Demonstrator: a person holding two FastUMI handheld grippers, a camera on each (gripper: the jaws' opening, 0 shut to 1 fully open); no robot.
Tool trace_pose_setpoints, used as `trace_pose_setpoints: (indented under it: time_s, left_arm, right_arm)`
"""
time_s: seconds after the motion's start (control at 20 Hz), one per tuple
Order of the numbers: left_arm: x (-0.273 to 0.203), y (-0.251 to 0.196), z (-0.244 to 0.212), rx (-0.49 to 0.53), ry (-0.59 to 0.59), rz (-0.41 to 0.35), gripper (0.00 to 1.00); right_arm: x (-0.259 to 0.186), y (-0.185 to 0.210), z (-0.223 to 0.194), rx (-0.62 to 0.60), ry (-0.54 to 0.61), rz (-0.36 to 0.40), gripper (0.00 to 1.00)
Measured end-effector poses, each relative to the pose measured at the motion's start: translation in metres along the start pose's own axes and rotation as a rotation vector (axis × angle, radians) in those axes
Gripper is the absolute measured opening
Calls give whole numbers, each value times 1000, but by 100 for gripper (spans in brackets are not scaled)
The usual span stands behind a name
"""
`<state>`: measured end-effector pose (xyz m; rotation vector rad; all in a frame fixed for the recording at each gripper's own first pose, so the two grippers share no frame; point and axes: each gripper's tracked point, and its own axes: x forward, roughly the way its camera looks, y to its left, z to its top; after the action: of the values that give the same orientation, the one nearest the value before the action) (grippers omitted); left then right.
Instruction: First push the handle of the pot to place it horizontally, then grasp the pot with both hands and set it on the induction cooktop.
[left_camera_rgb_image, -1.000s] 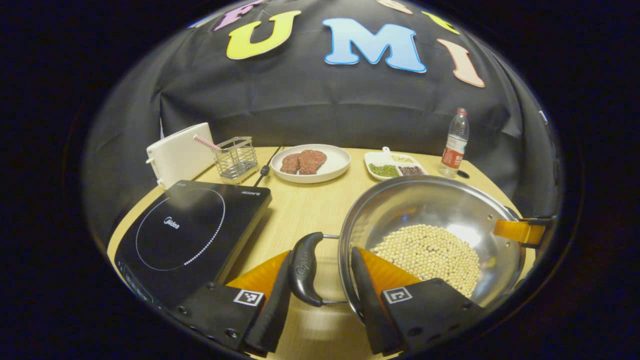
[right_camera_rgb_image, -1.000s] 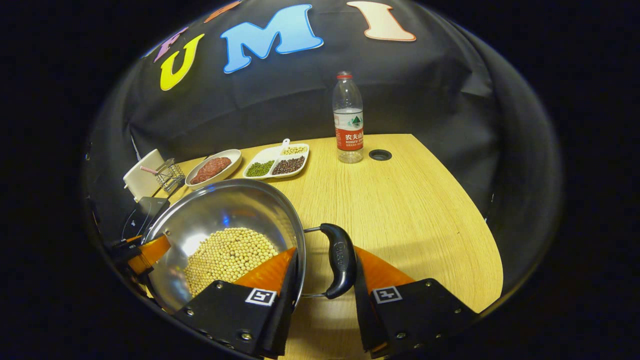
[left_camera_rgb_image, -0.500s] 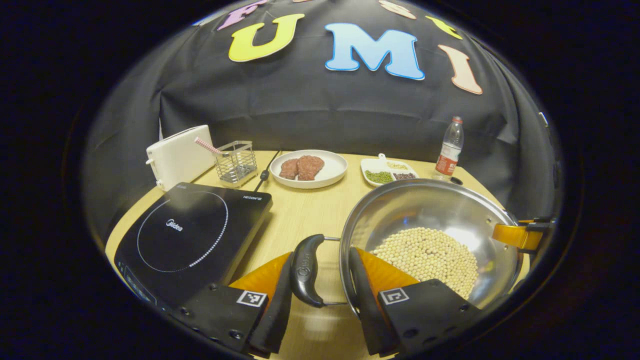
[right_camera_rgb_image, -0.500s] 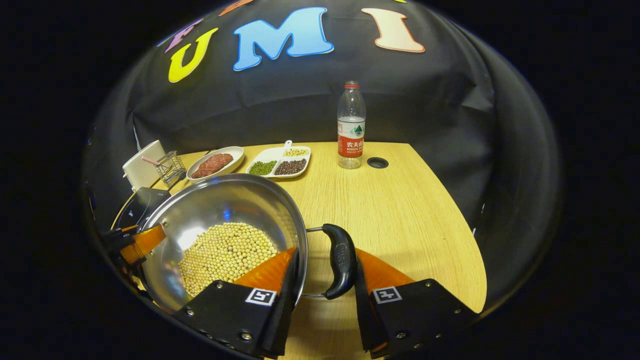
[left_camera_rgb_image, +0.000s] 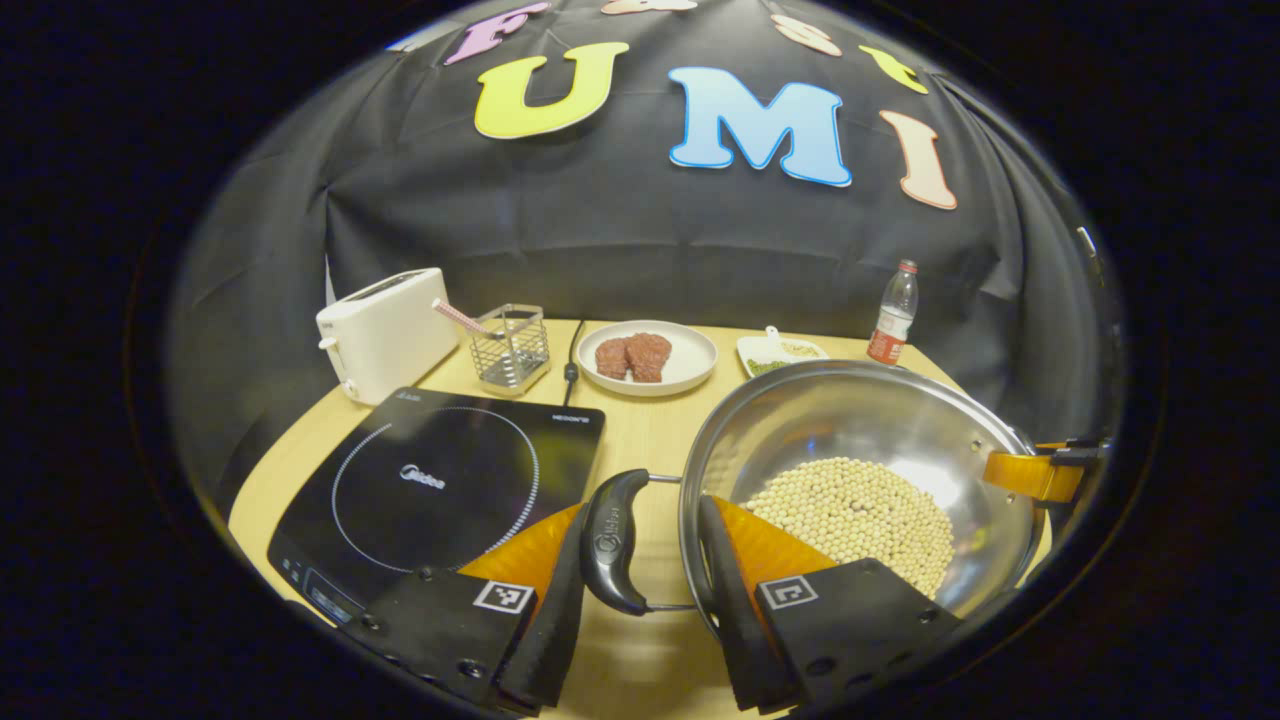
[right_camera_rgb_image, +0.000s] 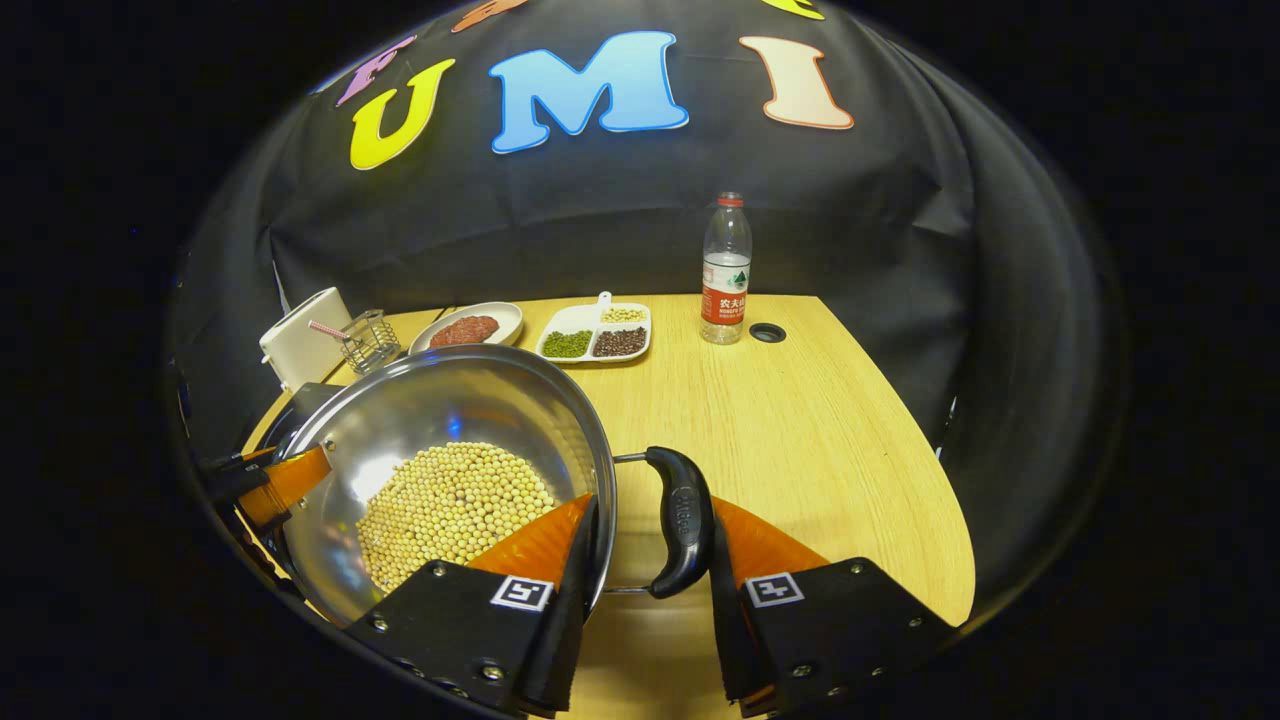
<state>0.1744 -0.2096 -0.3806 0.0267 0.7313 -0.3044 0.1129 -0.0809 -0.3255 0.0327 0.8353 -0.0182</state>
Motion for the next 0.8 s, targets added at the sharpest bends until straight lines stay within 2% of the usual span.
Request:
trace_pose_setpoints:
  time_s: [0.35,0.55,0.6,0.75,0.8]
  left_arm:
    - [-13,73,29,39,-41,-57,63]
    - [-11,126,30,46,-42,-60,63]
    - [-8,139,30,48,-40,-59,67]
    - [-6,177,31,53,-32,-50,67]
    - [-4,188,32,53,-31,-44,64]
  right_arm:
    - [-24,70,3,61,-31,-48,55]
    - [-21,119,1,80,-41,-55,55]
    - [-19,131,0,84,-39,-54,55]
    - [-14,166,-4,97,-32,-50,55]
    - [-12,176,-4,96,-27,-47,55]
